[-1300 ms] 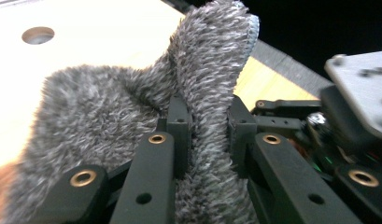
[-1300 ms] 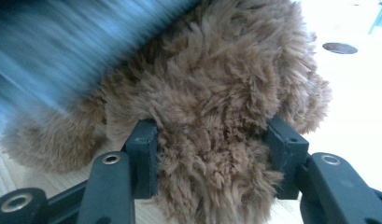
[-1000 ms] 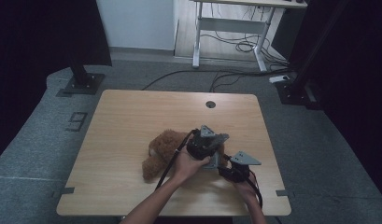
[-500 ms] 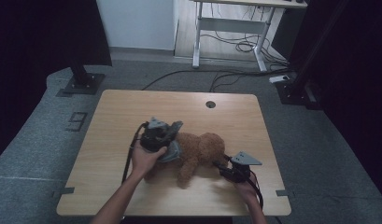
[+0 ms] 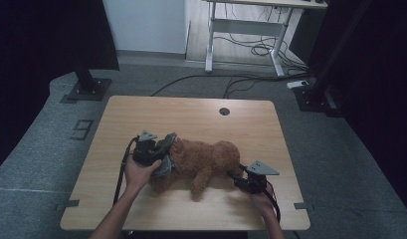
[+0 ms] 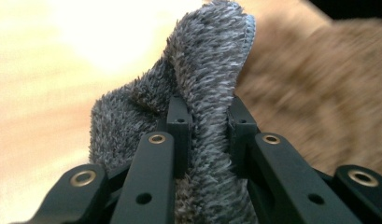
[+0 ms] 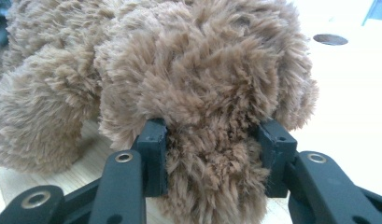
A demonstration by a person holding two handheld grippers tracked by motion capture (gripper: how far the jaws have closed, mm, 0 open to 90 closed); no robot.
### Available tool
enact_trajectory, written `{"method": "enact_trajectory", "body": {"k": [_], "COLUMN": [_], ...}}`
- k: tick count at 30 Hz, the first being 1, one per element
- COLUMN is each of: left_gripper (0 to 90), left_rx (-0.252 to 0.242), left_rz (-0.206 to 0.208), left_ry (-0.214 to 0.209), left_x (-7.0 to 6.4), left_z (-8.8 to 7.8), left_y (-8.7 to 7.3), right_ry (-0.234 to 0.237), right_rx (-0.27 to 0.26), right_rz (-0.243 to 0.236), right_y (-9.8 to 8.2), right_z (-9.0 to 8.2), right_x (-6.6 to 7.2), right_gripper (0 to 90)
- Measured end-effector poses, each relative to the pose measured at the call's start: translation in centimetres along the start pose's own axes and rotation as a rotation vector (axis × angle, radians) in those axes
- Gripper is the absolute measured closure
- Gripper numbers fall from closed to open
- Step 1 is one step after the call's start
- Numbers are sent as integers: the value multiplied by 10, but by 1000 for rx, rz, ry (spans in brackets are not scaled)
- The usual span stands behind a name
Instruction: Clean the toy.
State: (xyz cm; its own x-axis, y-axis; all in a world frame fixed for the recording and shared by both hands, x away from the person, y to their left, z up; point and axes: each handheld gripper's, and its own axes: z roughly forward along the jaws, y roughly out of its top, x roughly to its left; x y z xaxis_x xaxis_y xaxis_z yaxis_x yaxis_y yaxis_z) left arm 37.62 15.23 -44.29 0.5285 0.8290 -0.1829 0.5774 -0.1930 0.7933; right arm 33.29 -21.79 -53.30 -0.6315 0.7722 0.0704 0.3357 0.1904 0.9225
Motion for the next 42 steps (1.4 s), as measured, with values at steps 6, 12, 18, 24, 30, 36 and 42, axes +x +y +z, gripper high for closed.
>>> {"method": "enact_trajectory", "body": {"k": [6, 12, 18, 24, 30, 36, 42], "left_gripper": [756, 752, 755, 758, 760, 761, 761], "left_rx": [-60, 68, 69, 43, 29, -2, -6], "left_rz": [88, 91, 40, 56, 80, 60, 65], "left_ry": [-65, -81, -111, -130, -133, -164, -183], "left_x": [-37, -52, -44, -49, -58, -59, -60], "left_z": [1, 50, 59, 49, 41, 33, 29], "left_y": [45, 45, 16, -3, -18, -32, -37], "right_ry": [-12, -11, -7, 8, 17, 31, 22], "right_rx": [-3, -2, 20, 6, -22, 111, 208], "right_rz": [-9, -13, 42, 119, 143, 113, 166], "right_y": [1, 1, 2, 14, 36, 54, 46], "right_z": [1, 1, -1, -15, -16, 15, 32], "right_x": [1, 0, -3, -12, -7, 1, 1], "right_gripper": [531, 518, 336, 195, 128, 31, 0]}}
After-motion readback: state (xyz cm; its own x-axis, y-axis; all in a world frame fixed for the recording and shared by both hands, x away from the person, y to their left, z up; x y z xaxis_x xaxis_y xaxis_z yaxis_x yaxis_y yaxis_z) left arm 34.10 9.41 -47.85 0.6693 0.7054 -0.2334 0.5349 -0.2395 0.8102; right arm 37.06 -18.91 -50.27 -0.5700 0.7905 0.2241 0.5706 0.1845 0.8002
